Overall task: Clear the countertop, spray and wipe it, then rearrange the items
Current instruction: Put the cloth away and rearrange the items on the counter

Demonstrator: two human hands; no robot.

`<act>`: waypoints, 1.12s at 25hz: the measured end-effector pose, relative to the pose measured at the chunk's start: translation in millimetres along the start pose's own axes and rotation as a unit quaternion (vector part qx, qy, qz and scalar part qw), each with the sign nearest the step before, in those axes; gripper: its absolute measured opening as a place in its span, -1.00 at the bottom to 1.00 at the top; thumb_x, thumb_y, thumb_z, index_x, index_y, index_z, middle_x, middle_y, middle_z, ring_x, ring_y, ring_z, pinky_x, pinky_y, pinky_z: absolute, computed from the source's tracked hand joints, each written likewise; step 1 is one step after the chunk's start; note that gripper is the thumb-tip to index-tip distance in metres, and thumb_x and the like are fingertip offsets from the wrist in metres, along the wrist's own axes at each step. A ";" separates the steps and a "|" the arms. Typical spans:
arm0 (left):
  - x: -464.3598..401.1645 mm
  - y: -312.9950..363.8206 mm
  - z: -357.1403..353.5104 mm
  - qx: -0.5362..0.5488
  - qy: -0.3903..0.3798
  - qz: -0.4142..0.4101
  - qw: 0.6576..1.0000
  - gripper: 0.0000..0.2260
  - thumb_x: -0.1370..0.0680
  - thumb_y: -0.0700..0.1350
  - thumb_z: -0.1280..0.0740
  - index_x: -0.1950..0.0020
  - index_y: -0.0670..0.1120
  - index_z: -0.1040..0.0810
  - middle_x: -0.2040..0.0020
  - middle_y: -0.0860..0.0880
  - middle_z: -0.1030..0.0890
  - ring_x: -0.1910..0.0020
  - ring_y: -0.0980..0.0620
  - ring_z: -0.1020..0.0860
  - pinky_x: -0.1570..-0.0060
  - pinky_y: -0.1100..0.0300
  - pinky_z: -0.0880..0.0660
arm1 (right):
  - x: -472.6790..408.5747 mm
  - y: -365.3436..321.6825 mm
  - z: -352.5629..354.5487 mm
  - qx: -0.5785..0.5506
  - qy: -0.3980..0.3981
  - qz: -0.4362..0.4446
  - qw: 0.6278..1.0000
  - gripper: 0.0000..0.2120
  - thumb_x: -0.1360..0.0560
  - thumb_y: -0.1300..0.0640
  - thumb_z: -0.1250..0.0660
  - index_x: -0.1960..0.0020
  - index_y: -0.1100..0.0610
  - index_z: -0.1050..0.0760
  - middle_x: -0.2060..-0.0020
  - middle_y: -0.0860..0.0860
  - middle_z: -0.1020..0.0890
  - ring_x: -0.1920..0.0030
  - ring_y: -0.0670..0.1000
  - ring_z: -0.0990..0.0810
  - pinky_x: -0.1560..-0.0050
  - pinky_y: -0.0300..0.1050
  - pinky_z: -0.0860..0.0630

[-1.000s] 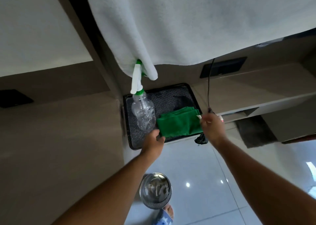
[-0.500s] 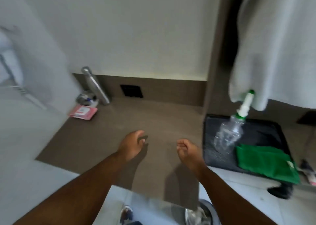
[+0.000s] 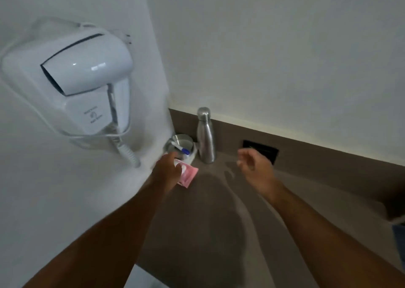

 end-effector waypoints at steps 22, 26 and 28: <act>-111.2 17.2 -26.1 -0.124 -0.058 0.106 0.985 -0.80 -0.60 -0.07 -0.27 -0.06 -0.19 -0.56 0.02 -0.16 -0.65 0.04 -0.11 -0.63 0.02 0.06 -0.57 | -59.0 -50.3 52.5 -0.046 0.144 0.030 0.988 -0.54 -0.44 0.16 -0.48 -0.29 0.03 -0.44 -0.08 -0.08 -0.57 -0.02 -0.21 -0.58 0.08 -0.35 -0.54; -51.5 61.5 -77.1 -0.128 -0.148 0.084 0.977 -0.60 -0.44 -0.12 -0.50 -0.20 -0.24 -0.51 -0.11 -0.20 -0.62 -0.13 -0.18 -0.59 -0.13 -0.01 -0.53 | 2.3 -3.6 145.1 -0.009 0.182 -0.020 0.983 -0.56 -0.44 0.15 -0.48 -0.28 0.05 -0.45 -0.10 -0.01 -0.60 -0.05 -0.04 -0.61 -0.05 -0.13 -0.56; -19.3 87.1 -121.4 -0.080 -0.204 0.076 0.973 -0.59 -0.43 -0.20 -0.50 -0.20 -0.33 -0.51 -0.08 -0.25 -0.62 -0.09 -0.21 -0.62 -0.04 0.00 -0.53 | 34.9 25.2 187.3 0.020 0.196 -0.052 0.979 -0.55 -0.45 0.13 -0.47 -0.28 0.02 -0.43 -0.08 -0.05 -0.58 -0.05 -0.08 -0.60 -0.06 -0.15 -0.55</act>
Point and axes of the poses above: each hand's wrist, its own x-axis away from the middle knuckle, its own z-axis out of the back of the hand, y = z × x, the point moved 6 cm from there along -x, towards the middle knuckle
